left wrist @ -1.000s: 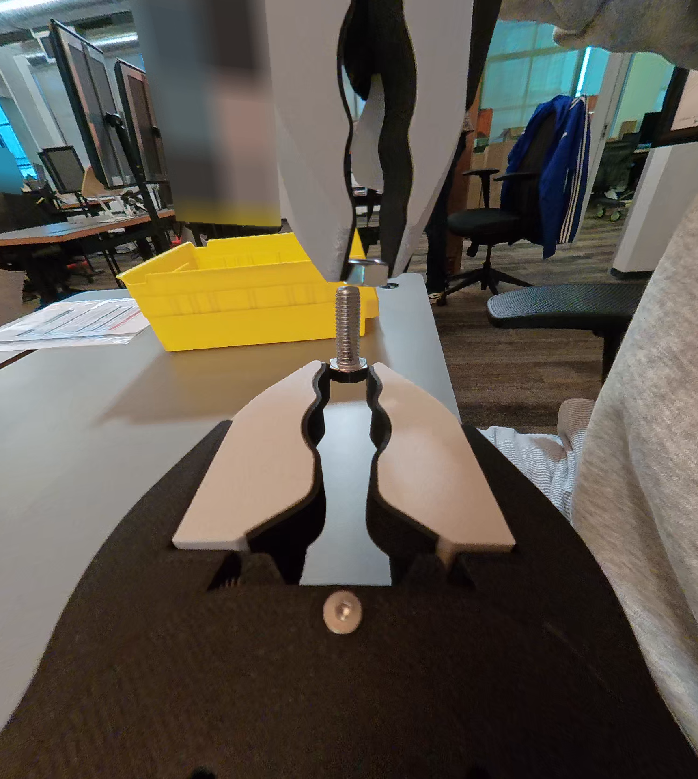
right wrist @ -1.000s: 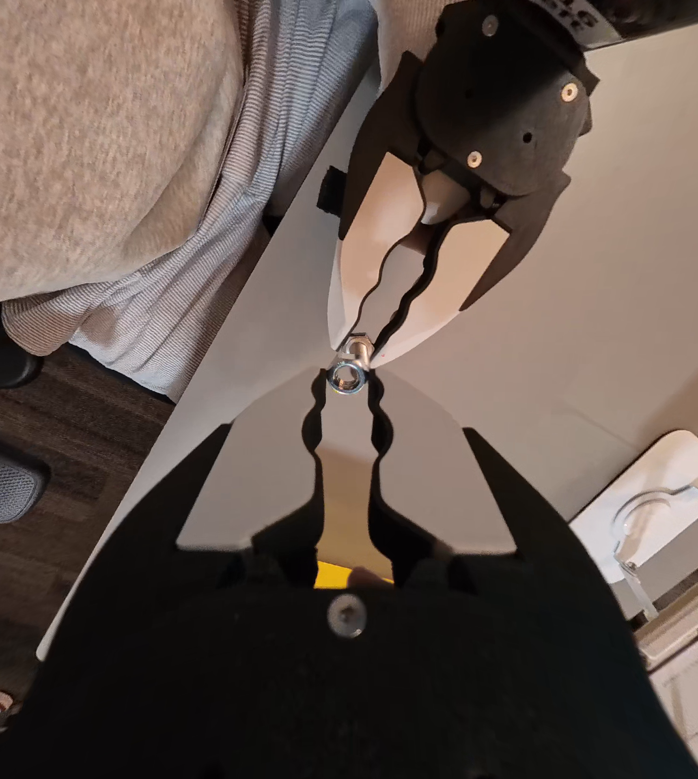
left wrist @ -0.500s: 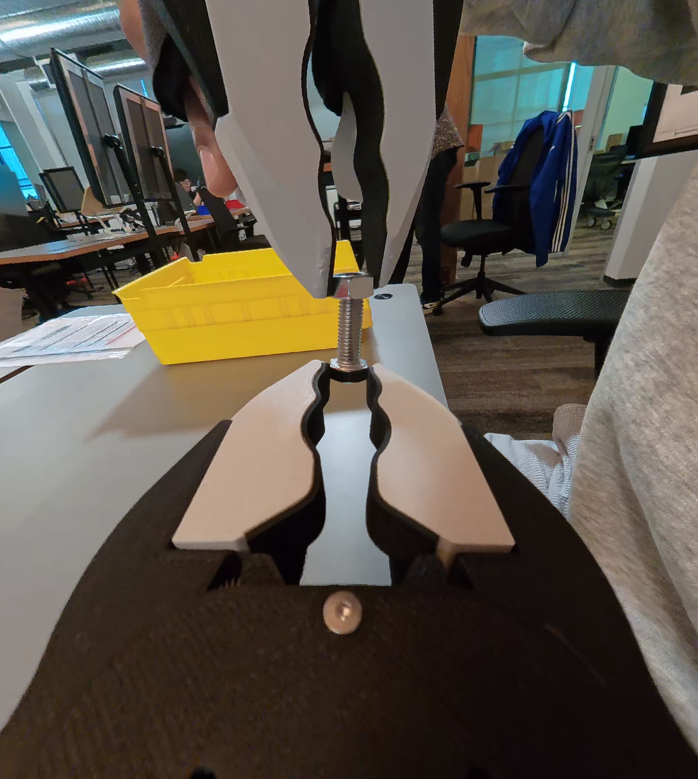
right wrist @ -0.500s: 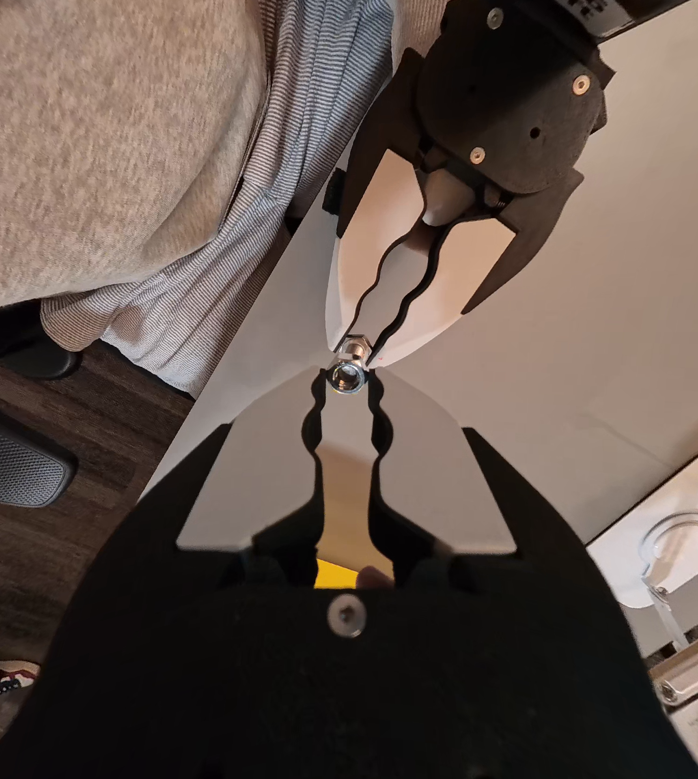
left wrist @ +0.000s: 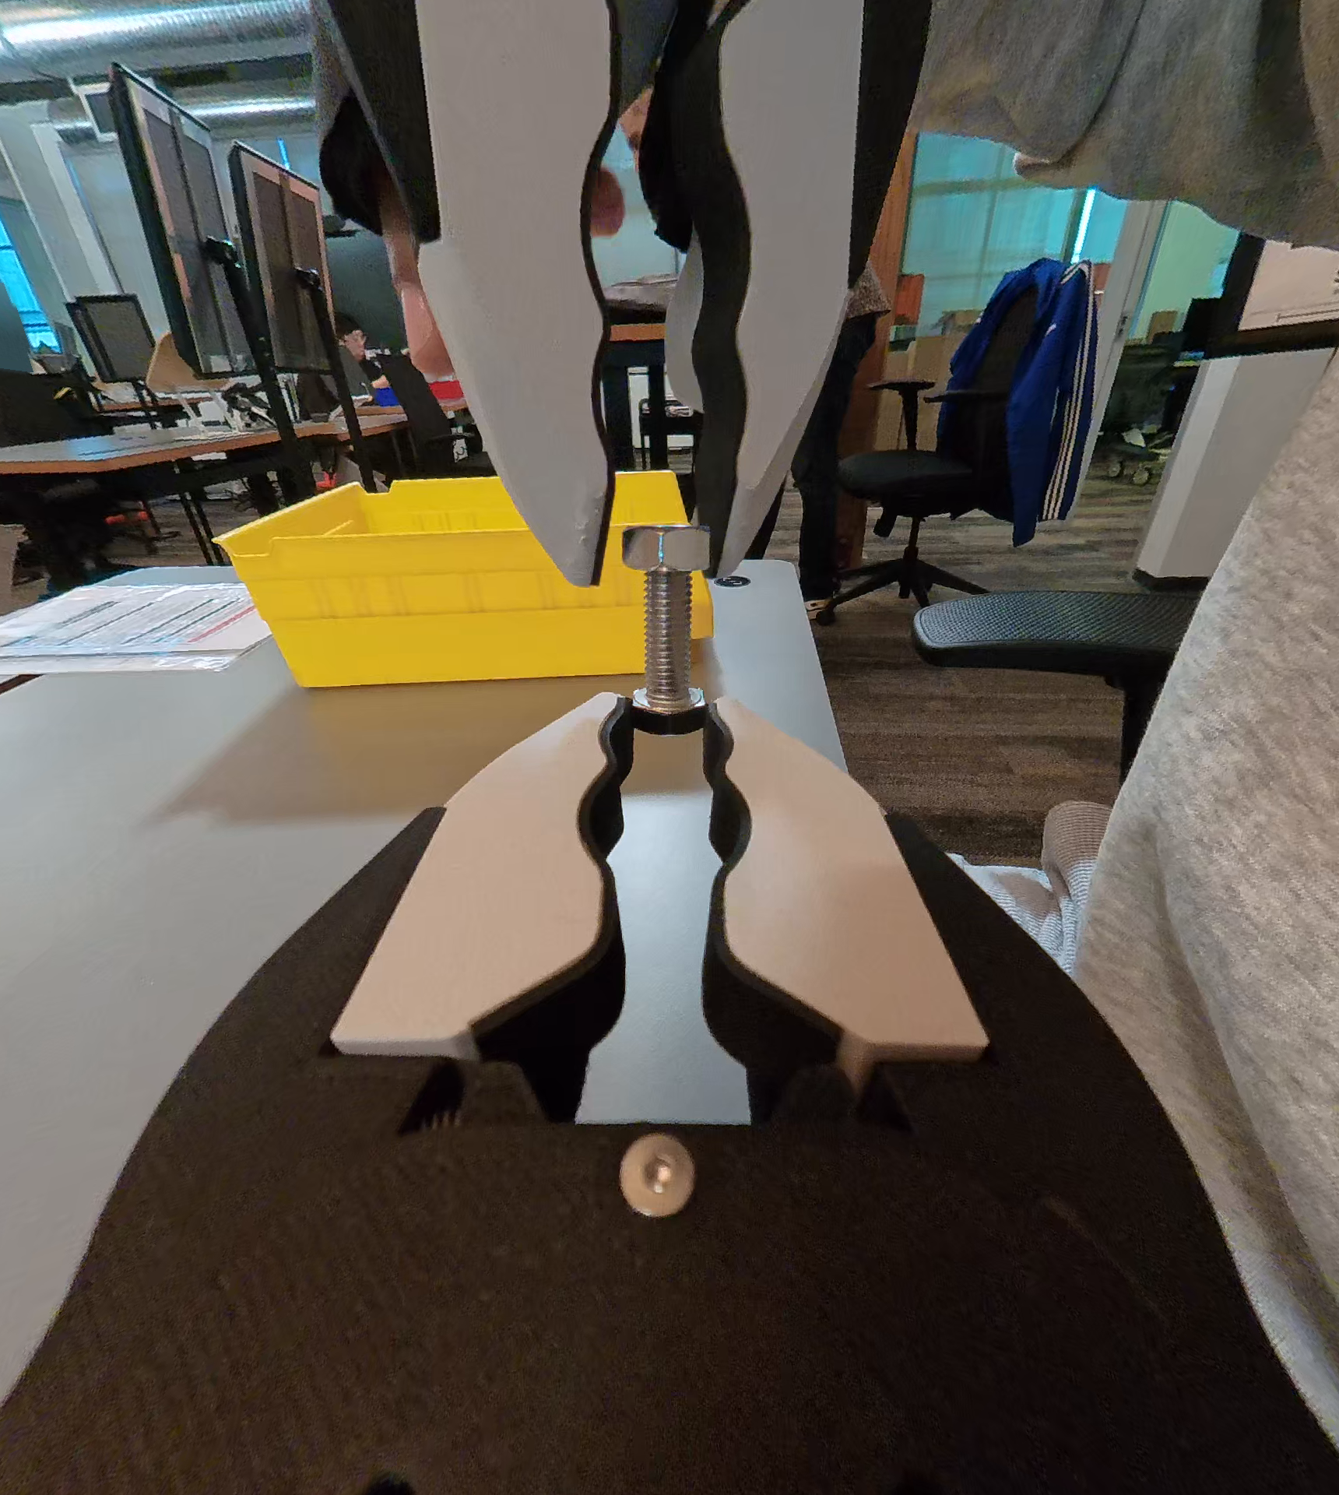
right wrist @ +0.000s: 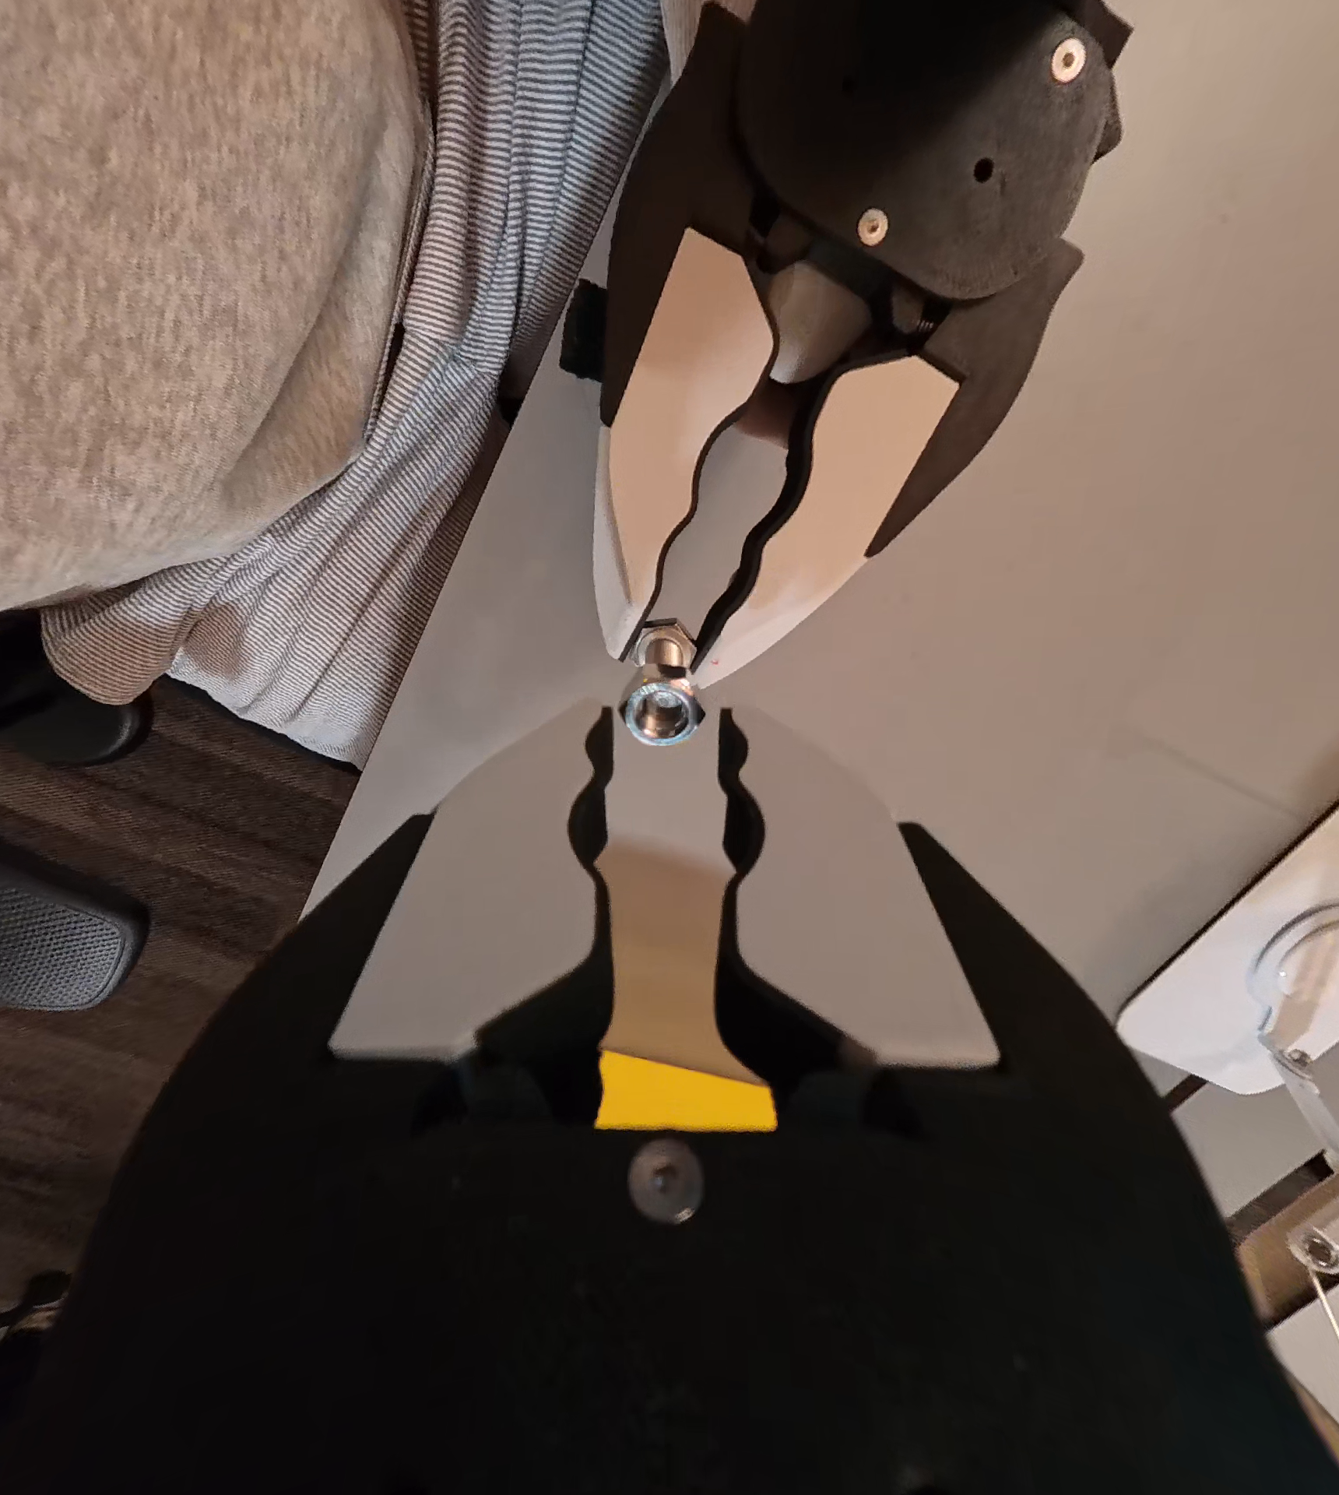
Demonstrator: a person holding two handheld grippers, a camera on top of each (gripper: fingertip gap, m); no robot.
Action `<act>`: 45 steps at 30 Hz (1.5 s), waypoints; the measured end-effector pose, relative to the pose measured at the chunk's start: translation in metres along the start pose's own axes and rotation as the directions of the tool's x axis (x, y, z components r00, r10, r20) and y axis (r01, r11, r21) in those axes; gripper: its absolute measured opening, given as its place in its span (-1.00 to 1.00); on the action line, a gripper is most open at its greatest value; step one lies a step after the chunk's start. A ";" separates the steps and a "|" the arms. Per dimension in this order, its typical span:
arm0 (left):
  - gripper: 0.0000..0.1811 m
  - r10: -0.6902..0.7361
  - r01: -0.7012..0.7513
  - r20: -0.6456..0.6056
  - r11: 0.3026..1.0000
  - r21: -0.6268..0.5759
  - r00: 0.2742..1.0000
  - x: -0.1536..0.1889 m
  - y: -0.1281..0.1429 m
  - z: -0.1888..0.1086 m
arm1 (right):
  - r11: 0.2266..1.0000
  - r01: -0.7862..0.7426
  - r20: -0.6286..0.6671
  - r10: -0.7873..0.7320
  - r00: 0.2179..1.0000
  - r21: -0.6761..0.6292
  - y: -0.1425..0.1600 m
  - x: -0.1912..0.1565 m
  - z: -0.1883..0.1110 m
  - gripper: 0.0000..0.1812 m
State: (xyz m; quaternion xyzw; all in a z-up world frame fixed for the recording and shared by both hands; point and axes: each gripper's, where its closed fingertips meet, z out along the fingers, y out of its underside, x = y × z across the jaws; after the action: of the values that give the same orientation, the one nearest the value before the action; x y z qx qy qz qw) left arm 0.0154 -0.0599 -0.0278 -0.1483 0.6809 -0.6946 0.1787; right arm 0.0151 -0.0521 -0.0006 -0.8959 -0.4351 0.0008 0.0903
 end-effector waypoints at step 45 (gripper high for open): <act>-0.81 -0.034 0.036 -0.054 0.998 0.042 0.998 0.005 -0.008 -0.003 | 0.996 -0.018 0.035 0.015 0.999 0.085 -0.014 -0.010 -0.004 -0.60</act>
State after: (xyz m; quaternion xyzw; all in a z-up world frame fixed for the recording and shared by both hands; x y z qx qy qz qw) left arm 0.0095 -0.0591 -0.0201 -0.1379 0.6675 -0.7159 0.1514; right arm -0.0016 -0.0526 0.0052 -0.8945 -0.4289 0.0354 0.1212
